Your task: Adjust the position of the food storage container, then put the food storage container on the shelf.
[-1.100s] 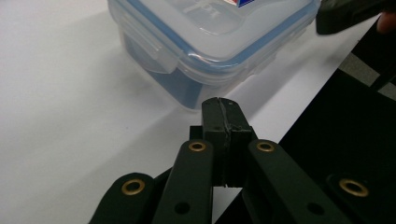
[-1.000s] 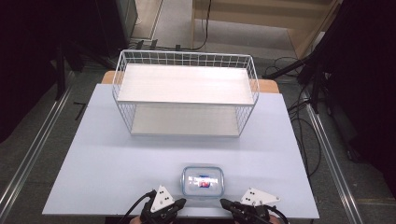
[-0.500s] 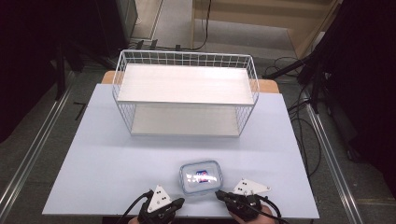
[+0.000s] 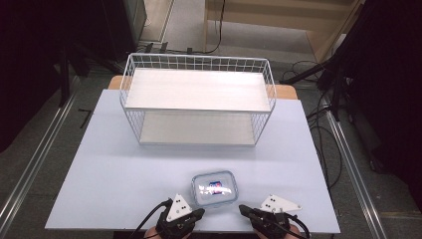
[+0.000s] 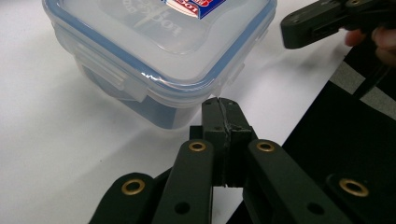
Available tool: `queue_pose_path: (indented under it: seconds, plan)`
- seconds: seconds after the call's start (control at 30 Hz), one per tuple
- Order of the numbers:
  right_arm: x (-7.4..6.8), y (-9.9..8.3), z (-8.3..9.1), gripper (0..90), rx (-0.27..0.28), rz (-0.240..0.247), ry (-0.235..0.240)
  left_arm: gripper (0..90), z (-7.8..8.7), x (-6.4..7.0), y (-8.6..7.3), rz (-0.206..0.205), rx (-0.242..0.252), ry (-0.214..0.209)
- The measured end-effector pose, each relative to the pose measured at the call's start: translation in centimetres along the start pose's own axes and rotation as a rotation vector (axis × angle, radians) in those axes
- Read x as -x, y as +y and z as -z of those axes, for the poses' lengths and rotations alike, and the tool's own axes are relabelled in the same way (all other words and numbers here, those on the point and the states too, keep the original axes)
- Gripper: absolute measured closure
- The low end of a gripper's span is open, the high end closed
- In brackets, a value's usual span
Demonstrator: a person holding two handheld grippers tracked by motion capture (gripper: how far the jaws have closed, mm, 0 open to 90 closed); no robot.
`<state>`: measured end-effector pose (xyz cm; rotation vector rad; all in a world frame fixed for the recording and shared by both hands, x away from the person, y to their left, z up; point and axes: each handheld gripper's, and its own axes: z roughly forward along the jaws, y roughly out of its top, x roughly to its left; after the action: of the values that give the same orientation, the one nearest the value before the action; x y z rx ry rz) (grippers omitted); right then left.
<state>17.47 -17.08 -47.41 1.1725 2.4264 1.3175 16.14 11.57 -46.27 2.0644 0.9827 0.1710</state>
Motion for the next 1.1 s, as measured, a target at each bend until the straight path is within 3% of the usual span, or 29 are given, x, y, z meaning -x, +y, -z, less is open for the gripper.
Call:
queue_pose_path:
  seconds: [0.43,0.53,0.67,0.7,0.73,0.8,0.83,0.87,0.9,0.93,1.07,1.1]
  plan:
    - [0.5,-0.2,1.1,90.0,0.031,-0.012,-0.023,90.0,-0.4,-2.1,0.5,0.051,-0.001,0.042]
    - [0.6,-0.1,1.2,90.0,0.039,-0.020,-0.026,90.0,-0.1,-2.2,0.2,0.046,-0.008,0.052]
    - [0.9,0.6,1.3,86.8,0.066,-0.042,-0.021,90.0,1.0,-3.2,-0.5,0.069,-0.005,0.077]
    - [1.0,0.8,1.3,84.8,0.075,-0.046,-0.024,90.0,1.4,-3.6,-0.6,0.083,0.005,0.092]
    - [1.3,1.4,1.3,76.4,0.099,-0.067,-0.024,86.2,1.8,-4.1,-0.7,0.089,0.013,0.100]
    - [1.5,1.6,1.2,73.3,0.110,-0.080,-0.027,83.3,2.5,-4.8,-0.6,0.098,0.031,0.121]
    - [1.9,2.1,1.1,64.5,0.135,-0.108,-0.031,75.0,3.1,-5.4,-0.4,0.103,0.059,0.142]
    - [1.9,2.1,1.1,64.5,0.135,-0.108,-0.031,75.0,3.5,-5.6,-0.2,0.097,0.070,0.160]
    - [2.2,2.3,0.9,55.1,0.146,-0.127,-0.027,65.0,3.9,-5.9,0.0,0.095,0.091,0.176]
    - [2.2,2.3,0.9,55.1,0.146,-0.127,-0.027,65.0,4.2,-6.0,0.2,0.100,0.108,0.177]
    - [2.4,2.7,0.4,32.2,0.161,-0.147,-0.032,44.0,5.4,-6.7,1.0,0.117,0.169,0.177]
    - [2.4,2.8,0.3,28.4,0.164,-0.148,-0.027,40.5,5.5,-6.9,1.3,0.134,0.183,0.155]
